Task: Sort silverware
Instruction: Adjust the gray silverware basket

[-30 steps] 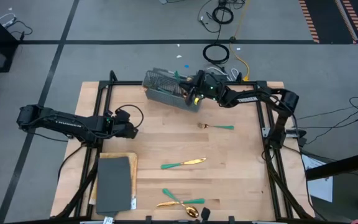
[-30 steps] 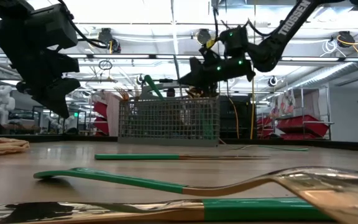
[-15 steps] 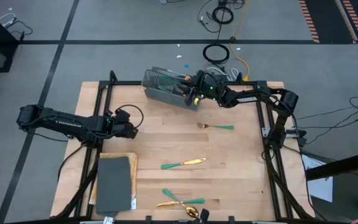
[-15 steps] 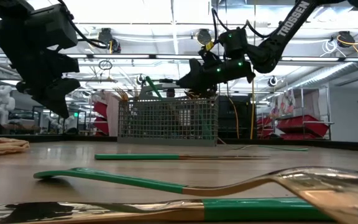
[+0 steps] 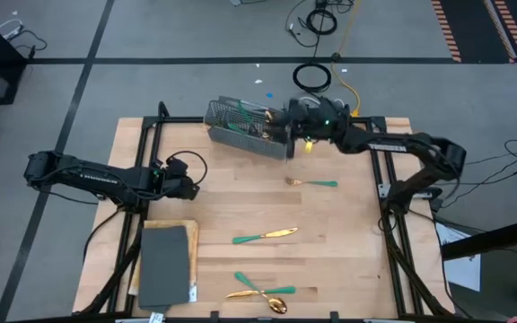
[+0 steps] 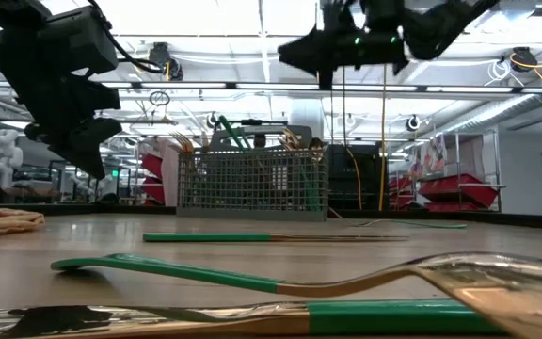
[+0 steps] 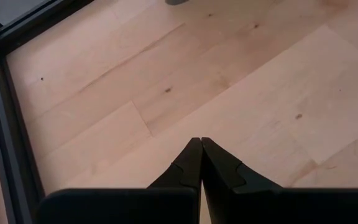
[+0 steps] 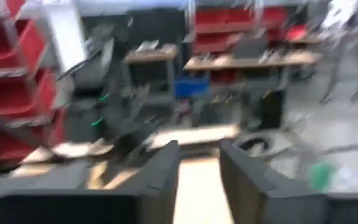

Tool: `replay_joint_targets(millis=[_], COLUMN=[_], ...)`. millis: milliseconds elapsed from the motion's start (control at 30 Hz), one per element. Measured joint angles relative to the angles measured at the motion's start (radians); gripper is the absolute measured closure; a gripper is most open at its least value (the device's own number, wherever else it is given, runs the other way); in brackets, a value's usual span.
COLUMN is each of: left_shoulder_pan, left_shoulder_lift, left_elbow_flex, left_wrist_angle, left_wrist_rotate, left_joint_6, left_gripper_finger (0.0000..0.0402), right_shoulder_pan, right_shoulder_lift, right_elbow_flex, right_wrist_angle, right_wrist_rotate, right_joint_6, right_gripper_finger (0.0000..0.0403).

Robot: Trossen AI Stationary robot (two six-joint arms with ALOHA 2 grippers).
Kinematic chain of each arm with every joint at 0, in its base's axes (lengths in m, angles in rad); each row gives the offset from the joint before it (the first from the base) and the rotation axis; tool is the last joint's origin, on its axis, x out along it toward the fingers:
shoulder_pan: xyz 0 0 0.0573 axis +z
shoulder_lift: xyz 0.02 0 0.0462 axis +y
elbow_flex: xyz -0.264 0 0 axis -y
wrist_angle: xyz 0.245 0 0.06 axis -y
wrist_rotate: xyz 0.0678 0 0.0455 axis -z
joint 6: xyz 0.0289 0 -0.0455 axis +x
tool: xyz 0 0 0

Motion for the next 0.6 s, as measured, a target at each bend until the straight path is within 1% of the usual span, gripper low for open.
replay_joint_targets(millis=[67, 100, 133, 200, 333, 500, 600], left_shoulder_pan=[0.000, 0.000, 0.000, 0.000, 0.000, 0.000, 0.000], left_shoulder_lift=[0.000, 0.000, 0.000, 0.000, 0.000, 0.000, 0.000], left_elbow_flex=[0.000, 0.000, 0.000, 0.000, 0.000, 0.000, 0.000], left_wrist_angle=[0.001, 0.004, 0.009, 0.021, 0.040, 0.047, 0.045], left_wrist_rotate=[-0.007, -0.010, -0.011, -0.011, -0.012, -0.010, -0.003], left_joint_6=[0.000, 0.000, 0.000, 0.000, 0.000, 0.000, 0.001], left_gripper_finger=[0.0391, 0.0391, 0.0391, 0.0391, 0.0391, 0.0391, 0.0391], right_shoulder_pan=[0.053, 0.081, 0.110, 0.154, 0.194, 0.166, 0.143], right_shoulder_lift=[-0.005, 0.006, 0.022, 0.062, 0.159, 0.265, 0.297], right_elbow_flex=[0.000, -0.001, -0.003, -0.005, -0.003, -0.003, 0.002], right_wrist_angle=[-0.106, -0.155, -0.194, -0.229, -0.198, -0.150, -0.125], right_wrist_rotate=[0.028, 0.065, 0.111, 0.167, 0.186, 0.191, 0.232], right_joint_6=[-0.025, -0.053, -0.070, -0.084, -0.086, -0.061, -0.069], right_gripper_finger=[0.0354, 0.0378, 0.0389, 0.0395, 0.0402, 0.0403, 0.0403])
